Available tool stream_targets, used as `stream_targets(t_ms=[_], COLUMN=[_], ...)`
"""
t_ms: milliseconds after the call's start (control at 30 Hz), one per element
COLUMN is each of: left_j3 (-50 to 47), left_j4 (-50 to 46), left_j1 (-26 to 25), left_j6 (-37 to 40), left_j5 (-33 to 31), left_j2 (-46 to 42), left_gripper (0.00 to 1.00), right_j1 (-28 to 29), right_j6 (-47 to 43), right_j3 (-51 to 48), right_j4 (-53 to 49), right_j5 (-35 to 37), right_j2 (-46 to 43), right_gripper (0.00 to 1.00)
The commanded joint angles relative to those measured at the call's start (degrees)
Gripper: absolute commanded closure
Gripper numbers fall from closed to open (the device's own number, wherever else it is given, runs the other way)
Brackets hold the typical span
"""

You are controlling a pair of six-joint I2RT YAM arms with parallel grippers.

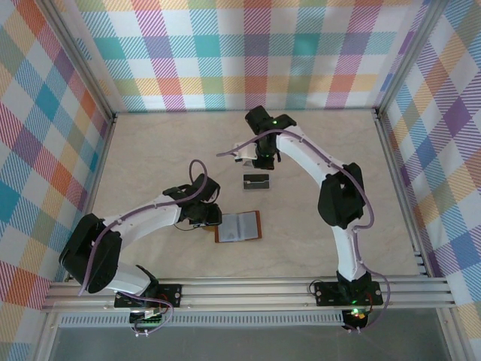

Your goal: Take the credit cards out of the card holder

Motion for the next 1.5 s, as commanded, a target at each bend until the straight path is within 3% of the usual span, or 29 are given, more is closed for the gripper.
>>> stream_targets(t_ms=[0,767,833,933,1100,1467], left_j3=[1.4,1.0,1.0,0.6,0.8,0.7], left_j4=[-1.3,-1.7,-1.9,-2.0,-2.9,-2.5], left_j1=[0.4,0.3,0.3,0.3,0.3,0.3], left_j6=[-0.2,-0.7,-0.7,-0.8,-0.6,-0.9], left_j5=[-0.8,-0.8,-0.8,-1.2,-1.3,-1.0], left_j2=[0.9,2.7,2.3,1.6,2.1,1.6], left_gripper=[0.73,0.74,0.74,0.74,0.74,0.74], right_j1=[-0.4,0.4,0.7,0.7,0.6,0.7], right_j6=[-3.0,-2.9,-3.0,-1.4,0.2,0.4], right_j3=[2.8,5.9,6.1,5.8,5.1,1.4], right_j4=[-3.5,-12.1,-12.7,-8.6,-1.4,4.3], right_j5=[0.5,-4.2,-4.5,-2.6,2.5,3.9], right_j2=[1.9,9.2,9.3,9.3,8.7,3.9], right_gripper=[1.00,1.00,0.94,0.85,0.84,0.75])
